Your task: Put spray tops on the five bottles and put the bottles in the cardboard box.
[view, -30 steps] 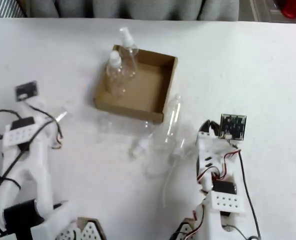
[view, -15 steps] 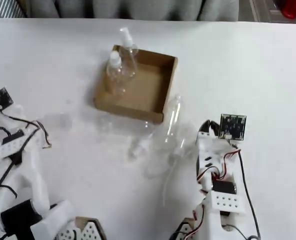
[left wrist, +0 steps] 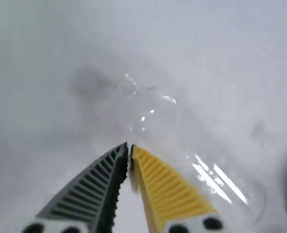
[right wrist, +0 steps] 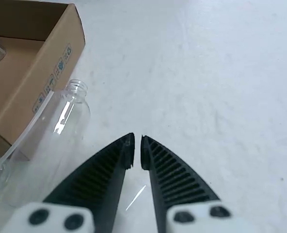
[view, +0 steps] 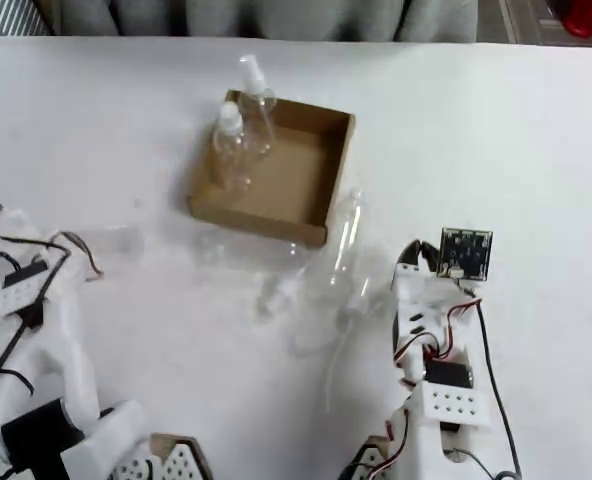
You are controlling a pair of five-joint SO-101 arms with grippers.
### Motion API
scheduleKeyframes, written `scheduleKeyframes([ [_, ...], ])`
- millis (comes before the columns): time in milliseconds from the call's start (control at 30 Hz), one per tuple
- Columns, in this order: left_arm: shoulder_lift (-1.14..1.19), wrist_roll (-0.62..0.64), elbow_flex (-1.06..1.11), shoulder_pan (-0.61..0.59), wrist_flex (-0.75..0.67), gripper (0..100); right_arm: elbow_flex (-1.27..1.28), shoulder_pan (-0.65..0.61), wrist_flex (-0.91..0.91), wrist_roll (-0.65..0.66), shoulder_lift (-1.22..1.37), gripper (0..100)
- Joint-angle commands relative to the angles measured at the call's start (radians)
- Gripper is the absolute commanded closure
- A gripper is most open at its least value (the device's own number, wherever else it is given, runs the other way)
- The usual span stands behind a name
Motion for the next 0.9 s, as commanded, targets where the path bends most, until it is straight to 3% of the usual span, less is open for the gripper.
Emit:
scheduleKeyframes([
  [0, -0.005, 0.101, -0.114, -0.005, 0.057, 93, 0.009, 0.012, -0.021, 0.000, -0.008, 98.1],
  [167, -0.005, 0.227, -0.204, 0.022, 0.224, 69, 0.009, 0.012, -0.021, 0.002, -0.008, 98.1],
  [233, -0.004, 0.273, -0.226, 0.022, 0.253, 65, 0.009, 0.012, -0.021, 0.002, -0.008, 98.1],
  [867, 0.065, 0.299, -0.163, -0.008, 0.264, 67, 0.009, 0.012, -0.018, 0.002, -0.008, 98.1],
])
